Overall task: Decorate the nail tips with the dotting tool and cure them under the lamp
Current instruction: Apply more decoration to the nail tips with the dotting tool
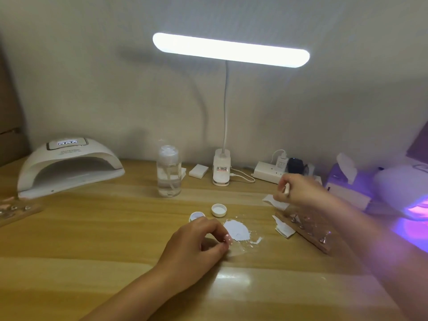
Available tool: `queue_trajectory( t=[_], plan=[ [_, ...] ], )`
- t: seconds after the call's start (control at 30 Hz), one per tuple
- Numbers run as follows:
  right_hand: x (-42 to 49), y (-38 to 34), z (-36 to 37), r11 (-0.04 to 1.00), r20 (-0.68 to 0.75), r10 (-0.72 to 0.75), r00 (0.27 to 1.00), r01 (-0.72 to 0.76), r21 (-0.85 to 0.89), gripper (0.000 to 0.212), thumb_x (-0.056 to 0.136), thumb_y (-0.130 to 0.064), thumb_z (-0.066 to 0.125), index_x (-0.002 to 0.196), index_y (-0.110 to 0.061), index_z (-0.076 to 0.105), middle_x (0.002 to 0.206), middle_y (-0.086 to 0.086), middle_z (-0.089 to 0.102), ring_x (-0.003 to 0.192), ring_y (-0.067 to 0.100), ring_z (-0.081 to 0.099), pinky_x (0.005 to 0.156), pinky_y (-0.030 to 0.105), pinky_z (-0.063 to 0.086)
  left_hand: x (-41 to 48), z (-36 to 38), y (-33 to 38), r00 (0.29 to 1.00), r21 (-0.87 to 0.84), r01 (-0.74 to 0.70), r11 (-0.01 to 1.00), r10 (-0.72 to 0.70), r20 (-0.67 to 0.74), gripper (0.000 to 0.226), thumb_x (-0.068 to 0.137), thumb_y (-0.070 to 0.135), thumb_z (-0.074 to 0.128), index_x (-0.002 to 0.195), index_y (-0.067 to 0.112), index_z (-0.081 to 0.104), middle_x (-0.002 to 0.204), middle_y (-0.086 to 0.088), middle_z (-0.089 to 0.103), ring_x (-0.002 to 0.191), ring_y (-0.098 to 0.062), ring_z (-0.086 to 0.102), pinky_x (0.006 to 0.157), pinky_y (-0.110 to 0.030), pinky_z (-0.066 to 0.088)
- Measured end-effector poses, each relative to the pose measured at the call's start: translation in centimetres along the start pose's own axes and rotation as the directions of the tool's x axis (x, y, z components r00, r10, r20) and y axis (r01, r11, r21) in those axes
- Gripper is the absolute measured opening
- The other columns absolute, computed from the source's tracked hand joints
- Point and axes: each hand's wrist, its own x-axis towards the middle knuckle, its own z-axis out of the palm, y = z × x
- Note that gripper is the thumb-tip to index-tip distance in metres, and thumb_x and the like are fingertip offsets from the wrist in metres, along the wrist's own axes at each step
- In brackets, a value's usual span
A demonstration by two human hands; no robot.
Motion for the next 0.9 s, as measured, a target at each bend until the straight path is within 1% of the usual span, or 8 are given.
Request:
queue_trajectory(
  t=[0.1, 0.23, 0.37, 0.47, 0.57, 0.7, 0.77, 0.9],
  plan=[
    [1.3, 0.2, 1.5, 0.996, 0.035, -0.005, 0.999, 0.008, -0.088, 0.025, 0.083, -0.043, 0.075, 0.095, -0.036, 0.054, 0.098, -0.007, 0.06, 0.091, 0.017, 0.057, 0.07, 0.029, 0.047, 0.1, 0.0, -0.1, 1.0, 0.008, 0.003, 1.0, -0.003, 0.002, 0.015, 0.087, 0.021, 0.071, 0.079, 0.033, 0.067, 0.088, 0.022, 0.065, 0.053, -0.003, 0.052, 0.061, -0.014, 0.035],
    [1.8, 0.8, 2.2, 0.995, -0.03, -0.069, 0.997, 0.067, -0.08, 0.01, 0.091, -0.032, 0.069, 0.093, -0.033, 0.059, 0.1, -0.001, 0.066, 0.088, 0.02, 0.059, 0.073, 0.035, 0.052, 0.1, 0.0, -0.2, 1.0, -0.012, 0.007, 1.0, -0.007, 0.01, 0.013, 0.087, 0.022, 0.071, 0.08, 0.033, 0.067, 0.088, 0.021, 0.065, 0.052, -0.003, 0.052, 0.061, -0.014, 0.034],
    [0.5, 0.2, 1.7, 0.98, -0.314, -0.092, 0.945, 0.142, 0.142, 0.012, 0.098, -0.019, 0.059, 0.101, -0.027, 0.068, 0.094, 0.003, 0.069, 0.086, 0.026, 0.06, 0.07, 0.037, 0.046, 0.0, -0.1, -0.1, 1.0, -0.021, 0.014, 1.0, -0.014, 0.011, 0.016, 0.088, 0.021, 0.07, 0.08, 0.034, 0.067, 0.086, 0.025, 0.062, 0.051, 0.0, 0.052, 0.06, -0.013, 0.034],
    [-2.8, -1.5, 0.8, 0.909, -0.426, -0.12, 0.897, 0.272, 0.317, 0.018, 0.097, -0.014, 0.057, 0.099, -0.022, 0.073, 0.079, 0.002, 0.069, 0.077, 0.027, 0.062, 0.066, 0.036, 0.044, -0.1, -0.2, -0.1, 1.0, 0.002, 0.015, 1.0, -0.015, 0.017, 0.018, 0.088, 0.019, 0.068, 0.08, 0.035, 0.068, 0.09, 0.027, 0.06, 0.054, 0.001, 0.052, 0.062, -0.014, 0.036],
    [-7.7, -3.1, 1.5, 0.795, -0.421, -0.134, 0.897, 0.35, 0.495, 0.012, 0.09, -0.024, 0.061, 0.084, -0.023, 0.071, 0.067, 0.006, 0.067, 0.068, 0.028, 0.064, 0.066, 0.043, 0.052, -0.2, -0.3, 0.0, 0.999, 0.042, 0.003, 0.999, -0.005, 0.032, 0.019, 0.088, 0.018, 0.066, 0.082, 0.035, 0.067, 0.092, 0.03, 0.059, 0.056, -0.002, 0.05, 0.062, -0.015, 0.035],
    [-13.0, -4.7, 4.3, 0.695, -0.347, -0.147, 0.926, 0.346, 0.63, 0.016, 0.08, -0.038, 0.056, 0.078, -0.024, 0.065, 0.065, 0.003, 0.063, 0.066, 0.022, 0.06, 0.06, 0.028, 0.045, -0.2, -0.3, 0.1, 0.999, 0.084, -0.011, 0.996, 0.008, 0.04, 0.02, 0.087, 0.015, 0.066, 0.082, 0.034, 0.067, 0.091, 0.036, 0.054, 0.058, 0.0, 0.051, 0.063, -0.012, 0.034],
    [-13.9, -5.2, 5.4, 0.682, -0.352, -0.184, 0.918, 0.377, 0.627, 0.02, 0.083, -0.037, 0.057, 0.074, -0.02, 0.063, 0.064, 0.001, 0.061, 0.063, 0.017, 0.056, 0.058, 0.022, 0.041, -0.2, -0.3, 0.1, 0.999, 0.091, -0.023, 0.996, 0.019, 0.047, 0.02, 0.087, 0.014, 0.065, 0.083, 0.033, 0.067, 0.089, 0.036, 0.054, 0.057, 0.001, 0.052, 0.062, -0.012, 0.034],
    [-14.0, -5.4, 6.1, 0.697, -0.398, -0.253, 0.882, 0.452, 0.557, 0.024, 0.093, -0.027, 0.066, 0.071, -0.018, 0.059, 0.062, -0.001, 0.056, 0.061, 0.017, 0.051, 0.057, 0.023, 0.039, -0.2, -0.4, 0.1, 0.998, 0.101, -0.04, 0.994, 0.035, 0.051, 0.018, 0.088, 0.014, 0.065, 0.084, 0.032, 0.067, 0.08, 0.036, 0.055, 0.056, 0.003, 0.05, 0.059, -0.013, 0.033]
  ],
)
